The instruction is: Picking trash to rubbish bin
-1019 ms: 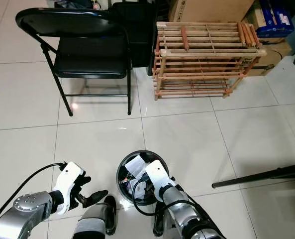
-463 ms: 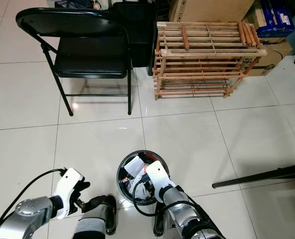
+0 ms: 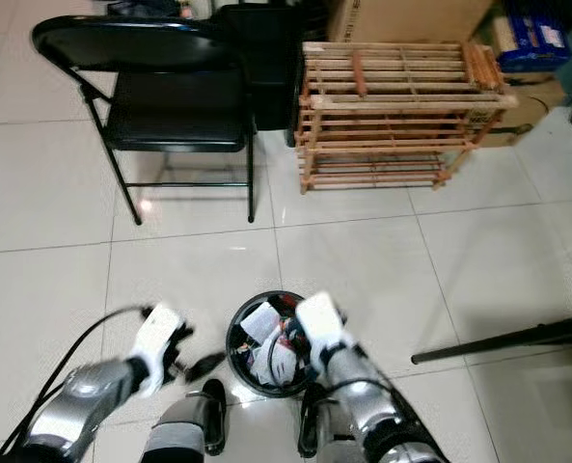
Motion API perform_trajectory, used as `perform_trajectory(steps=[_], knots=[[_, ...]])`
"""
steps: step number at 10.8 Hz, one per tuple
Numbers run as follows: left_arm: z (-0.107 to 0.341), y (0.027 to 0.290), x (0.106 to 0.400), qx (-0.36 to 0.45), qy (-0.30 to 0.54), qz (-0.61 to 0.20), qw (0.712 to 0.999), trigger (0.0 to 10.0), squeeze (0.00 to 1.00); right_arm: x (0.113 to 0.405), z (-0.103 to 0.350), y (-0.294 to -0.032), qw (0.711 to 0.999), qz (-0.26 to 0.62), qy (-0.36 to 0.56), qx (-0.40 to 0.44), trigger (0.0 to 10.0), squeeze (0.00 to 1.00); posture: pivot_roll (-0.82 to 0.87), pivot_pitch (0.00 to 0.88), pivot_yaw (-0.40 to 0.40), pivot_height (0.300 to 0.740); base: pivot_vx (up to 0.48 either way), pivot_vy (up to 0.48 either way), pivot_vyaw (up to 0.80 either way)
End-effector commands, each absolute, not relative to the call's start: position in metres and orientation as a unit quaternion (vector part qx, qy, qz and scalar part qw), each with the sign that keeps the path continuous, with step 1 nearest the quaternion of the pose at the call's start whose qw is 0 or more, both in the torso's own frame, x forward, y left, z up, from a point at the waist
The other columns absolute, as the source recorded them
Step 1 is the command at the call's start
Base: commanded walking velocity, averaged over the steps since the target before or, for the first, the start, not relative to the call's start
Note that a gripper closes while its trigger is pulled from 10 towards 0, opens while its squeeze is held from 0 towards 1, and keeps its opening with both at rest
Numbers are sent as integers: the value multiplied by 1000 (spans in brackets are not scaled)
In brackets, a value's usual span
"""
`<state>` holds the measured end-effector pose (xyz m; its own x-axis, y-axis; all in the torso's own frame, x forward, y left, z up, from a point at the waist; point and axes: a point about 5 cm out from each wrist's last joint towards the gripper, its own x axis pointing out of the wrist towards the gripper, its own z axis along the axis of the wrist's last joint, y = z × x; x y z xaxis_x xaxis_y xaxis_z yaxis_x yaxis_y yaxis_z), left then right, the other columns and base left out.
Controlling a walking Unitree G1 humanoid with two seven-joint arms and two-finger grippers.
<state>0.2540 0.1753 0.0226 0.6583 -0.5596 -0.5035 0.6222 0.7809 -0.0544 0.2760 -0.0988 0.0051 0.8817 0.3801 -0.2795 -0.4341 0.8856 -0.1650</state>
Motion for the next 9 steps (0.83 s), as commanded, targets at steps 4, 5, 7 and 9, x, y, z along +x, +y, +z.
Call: perform_trajectory(steps=[4, 5, 7, 9], knots=[[94, 126, 282, 62, 96, -343, 933, 10000, 0, 280, 46, -120, 984, 142, 8, -103, 10000, 0, 267, 225, -90, 740, 0, 0, 0], [108, 113, 288, 67, 51, -343, 936, 10000, 0, 280, 64, -131, 989, 108, -23, -103, 10000, 0, 244, 199, -87, 740, 0, 0, 0], [122, 92, 299, 63, -3, -339, 939, 10000, 0, 275, 92, -150, 991, 49, -63, -104, 10000, 0, 205, 156, -77, 740, 0, 0, 0], [129, 76, 316, 47, -36, -322, 945, 10000, 0, 265, 109, -169, 992, -8, -79, -100, 10000, 0, 162, 120, -60, 740, 0, 0, 0]])
